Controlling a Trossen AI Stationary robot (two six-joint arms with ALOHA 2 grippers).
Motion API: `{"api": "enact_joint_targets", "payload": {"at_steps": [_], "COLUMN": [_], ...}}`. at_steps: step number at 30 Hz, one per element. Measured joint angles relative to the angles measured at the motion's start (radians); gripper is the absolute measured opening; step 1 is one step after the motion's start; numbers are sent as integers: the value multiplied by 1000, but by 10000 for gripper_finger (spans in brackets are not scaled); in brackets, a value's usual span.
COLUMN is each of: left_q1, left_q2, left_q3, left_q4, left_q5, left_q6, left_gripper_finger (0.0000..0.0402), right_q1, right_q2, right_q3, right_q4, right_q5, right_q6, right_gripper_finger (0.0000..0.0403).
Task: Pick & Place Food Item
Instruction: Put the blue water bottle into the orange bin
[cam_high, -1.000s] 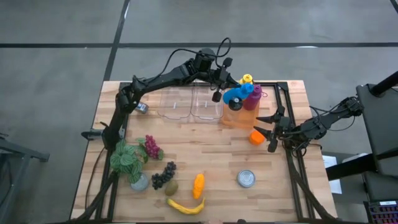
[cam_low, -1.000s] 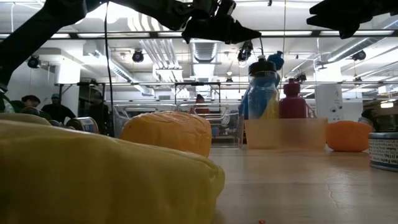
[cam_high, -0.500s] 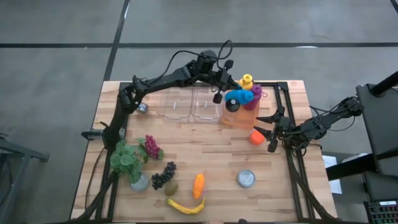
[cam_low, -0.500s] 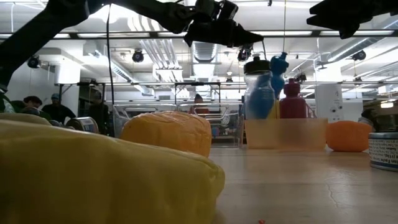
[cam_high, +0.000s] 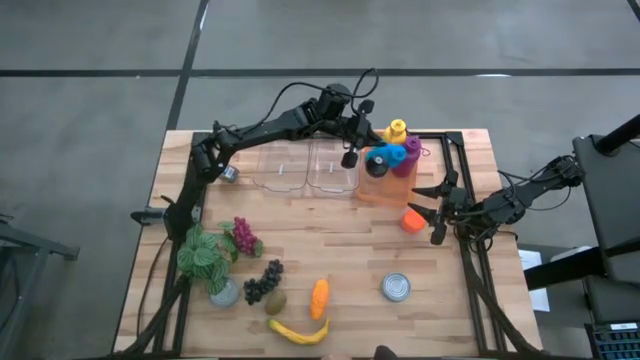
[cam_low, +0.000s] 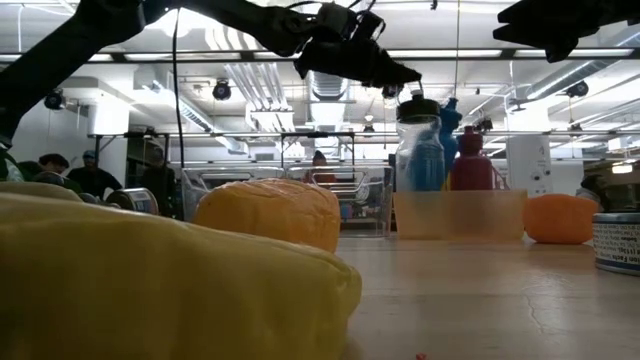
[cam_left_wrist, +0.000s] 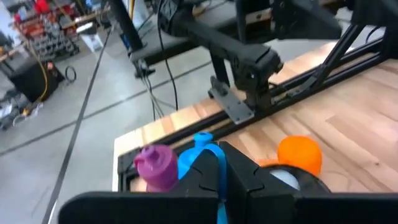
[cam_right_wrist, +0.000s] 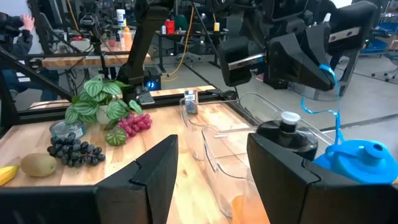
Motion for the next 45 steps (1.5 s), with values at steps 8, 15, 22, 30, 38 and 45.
{"api": "enact_joint_targets", "payload": {"at_steps": [8,15,22,30,38,45], "left_q1": [17,35,45,45,47,49], "left_q2": [0,0,0,0,0,0], "left_q3": [0,0,-1,-1,-1,-2], "left_q4": [-50,-99,-167,-250,-346,-415], "left_q5": [-33,-38,-48,-83,-139,-173], "left_q6": [-75,-112,-132,-132,-166,-176], "left_gripper_finger": [3,3,3,3,3,3], "right_q1": [0,0,0,0,0,0], "right_q2": [0,0,0,0,0,0], "right_q3": [0,0,0,0,0,0], "right_q4": [0,0,0,0,0,0], "right_q5": [0,0,0,0,0,0], "right_q6": [-1,0,-2,-1,0,-2], "right_gripper_finger": [190,190,190,190,190,190]}}
